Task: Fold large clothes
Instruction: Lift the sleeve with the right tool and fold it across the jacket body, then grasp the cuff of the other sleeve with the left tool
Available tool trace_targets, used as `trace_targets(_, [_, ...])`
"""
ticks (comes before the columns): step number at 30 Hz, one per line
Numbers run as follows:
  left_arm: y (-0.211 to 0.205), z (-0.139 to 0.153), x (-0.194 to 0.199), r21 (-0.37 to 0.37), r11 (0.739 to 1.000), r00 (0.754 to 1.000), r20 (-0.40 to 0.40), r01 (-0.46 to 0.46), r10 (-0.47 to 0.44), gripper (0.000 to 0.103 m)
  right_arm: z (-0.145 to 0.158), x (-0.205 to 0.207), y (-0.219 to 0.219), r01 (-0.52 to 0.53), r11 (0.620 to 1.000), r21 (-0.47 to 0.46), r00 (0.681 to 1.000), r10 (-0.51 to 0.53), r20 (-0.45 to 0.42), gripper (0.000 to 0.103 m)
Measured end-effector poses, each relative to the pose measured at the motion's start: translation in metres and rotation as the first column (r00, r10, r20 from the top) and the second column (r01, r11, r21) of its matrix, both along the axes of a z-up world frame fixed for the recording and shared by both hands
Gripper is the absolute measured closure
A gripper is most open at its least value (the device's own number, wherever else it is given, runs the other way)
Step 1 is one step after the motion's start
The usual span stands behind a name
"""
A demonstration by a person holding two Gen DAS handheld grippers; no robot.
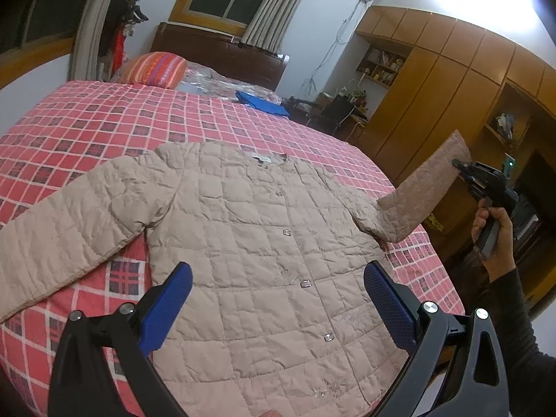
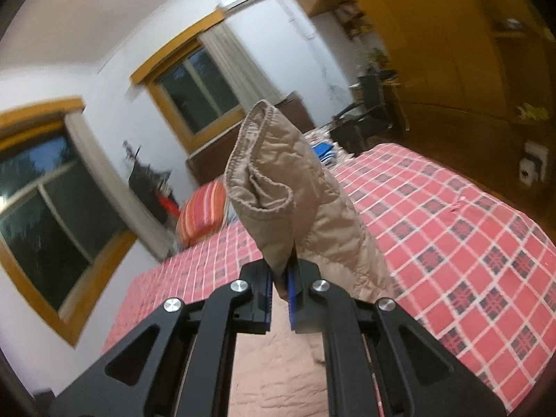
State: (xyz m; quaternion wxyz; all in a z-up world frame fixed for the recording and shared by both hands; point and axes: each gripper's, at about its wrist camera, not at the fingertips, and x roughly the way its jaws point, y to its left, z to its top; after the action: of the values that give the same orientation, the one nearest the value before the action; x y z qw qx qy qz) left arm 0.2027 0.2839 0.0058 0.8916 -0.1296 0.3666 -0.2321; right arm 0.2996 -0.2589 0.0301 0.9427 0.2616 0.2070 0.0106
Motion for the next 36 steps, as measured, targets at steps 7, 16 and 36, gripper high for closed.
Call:
trace_targets(7, [-0.003, 0.004, 0.018, -0.006, 1.000, 1.000, -0.002, -0.001, 0.001, 0.004, -0.026, 0.030, 0.084, -0.141, 0.984, -0.112, 0.989, 0.133, -0.072, 0.097])
trace_targets(16, [-0.024, -0.004, 0.055, -0.001, 0.999, 0.998, -0.043, 0.043, -0.043, 0.004, -0.114, 0.068, 0.180, -0.330, 0.922, -0.202, 0.919, 0.265, -0.293, 0.097])
trace_targets(36, [-0.155, -0.130, 0.217, -0.359, 0.925, 0.783, -0.537, 0.124, -0.314, 0.004, -0.161, -0.009, 0.182, -0.370, 0.925, -0.086, 0.872, 0.314, -0.375, 0.037])
